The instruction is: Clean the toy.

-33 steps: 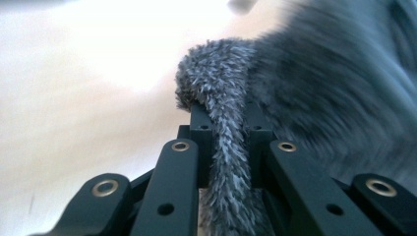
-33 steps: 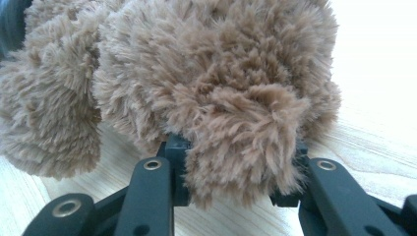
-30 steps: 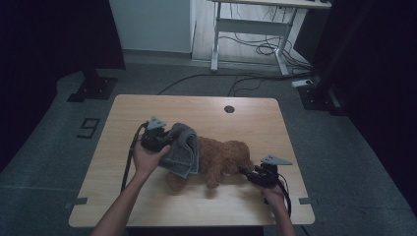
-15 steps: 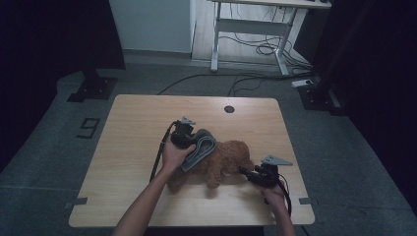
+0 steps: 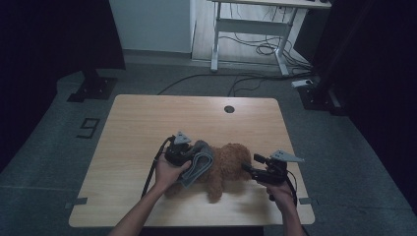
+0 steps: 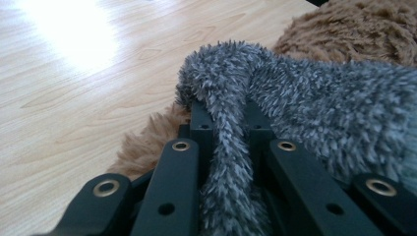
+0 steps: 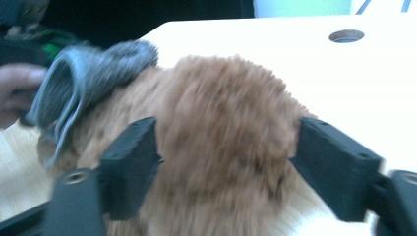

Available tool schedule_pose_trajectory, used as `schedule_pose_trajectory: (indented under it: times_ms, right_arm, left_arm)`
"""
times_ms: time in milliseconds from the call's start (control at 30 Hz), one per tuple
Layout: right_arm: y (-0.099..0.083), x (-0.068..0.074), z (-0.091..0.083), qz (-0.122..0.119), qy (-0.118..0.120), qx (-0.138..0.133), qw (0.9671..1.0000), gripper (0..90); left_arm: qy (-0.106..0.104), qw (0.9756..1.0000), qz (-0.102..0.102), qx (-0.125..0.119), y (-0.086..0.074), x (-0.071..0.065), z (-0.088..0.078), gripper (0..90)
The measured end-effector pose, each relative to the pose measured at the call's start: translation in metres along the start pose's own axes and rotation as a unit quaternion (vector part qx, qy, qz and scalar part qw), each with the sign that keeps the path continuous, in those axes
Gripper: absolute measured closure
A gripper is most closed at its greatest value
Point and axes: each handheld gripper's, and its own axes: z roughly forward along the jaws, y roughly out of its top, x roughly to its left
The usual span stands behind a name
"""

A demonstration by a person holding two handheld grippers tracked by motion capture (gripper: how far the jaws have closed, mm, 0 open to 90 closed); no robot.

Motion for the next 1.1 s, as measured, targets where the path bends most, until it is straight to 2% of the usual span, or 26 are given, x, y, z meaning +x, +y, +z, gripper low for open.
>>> schedule_pose_trajectory:
  times_ms: [100,133,167,200,300,367,433,500,533,633,733,800,900,1000,1100]
  right_arm:
    - [0.004,0.004,0.014,0.004,-0.001,0.028,0.9996,11.9]
    - [0.003,0.004,0.026,0.000,0.000,0.057,0.9984,4.5]
    - [0.001,0.003,0.034,0.007,0.009,0.076,0.9971,0.0]
    - [0.000,0.001,0.042,0.019,0.021,0.090,0.9955,0.0]
    - [-0.003,-0.002,0.053,0.042,0.029,0.104,0.9933,0.0]
    - [-0.003,-0.002,0.057,0.044,0.032,0.118,0.9915,0.0]
    - [-0.005,-0.002,0.062,0.052,0.040,0.152,0.9862,0.0]
    - [-0.007,-0.003,0.065,0.060,0.043,0.167,0.9832,0.0]
    - [-0.007,-0.003,0.065,0.059,0.048,0.168,0.9828,1.6]
    - [-0.010,0.000,0.061,0.041,0.055,0.153,0.9859,16.3]
    - [-0.013,0.005,0.057,0.010,0.061,0.132,0.9894,32.0]
    - [-0.012,0.009,0.054,-0.013,0.070,0.121,0.9901,40.4]
    - [-0.009,0.011,0.056,-0.012,0.072,0.107,0.9916,45.9]
    - [-0.005,0.015,0.061,-0.012,0.080,0.074,0.9940,50.0]
    - [0.002,0.018,0.064,-0.012,0.086,0.044,0.9953,51.5]
  left_arm:
    - [-0.006,1.0000,0.004,-0.005,-0.006,-0.004,-0.007,79.9]
    - [-0.007,0.9999,0.004,-0.008,-0.008,-0.005,-0.009,79.9]
    - [-0.009,0.9999,0.002,-0.010,-0.010,-0.005,-0.010,79.9]
    - [-0.012,0.9999,0.000,-0.012,-0.012,-0.006,-0.011,79.9]
    - [-0.014,0.9998,-0.002,-0.017,-0.016,-0.004,-0.014,79.8]
    - [-0.024,0.9995,-0.009,-0.020,-0.018,-0.001,-0.015,79.8]
    - [-0.030,0.9993,-0.012,-0.020,-0.019,-0.001,-0.016,79.8]
    - [-0.030,0.9992,-0.012,-0.024,-0.022,-0.003,-0.018,79.8]
    - [-0.030,0.9991,-0.012,-0.026,-0.023,-0.004,-0.019,79.8]
    - [-0.037,0.9986,-0.018,-0.035,-0.029,-0.005,-0.023,79.9]
    - [-0.044,0.9977,-0.026,-0.044,-0.033,-0.005,-0.029,79.8]
    - [-0.044,0.9974,-0.027,-0.052,-0.034,-0.005,-0.034,79.8]
    - [-0.037,0.9965,-0.034,-0.066,-0.030,0.000,-0.044,80.0]
    - [-0.022,0.9966,-0.029,-0.073,-0.023,0.007,-0.053,80.2]
    - [-0.018,0.9958,-0.038,-0.081,-0.015,0.016,-0.062,80.2]
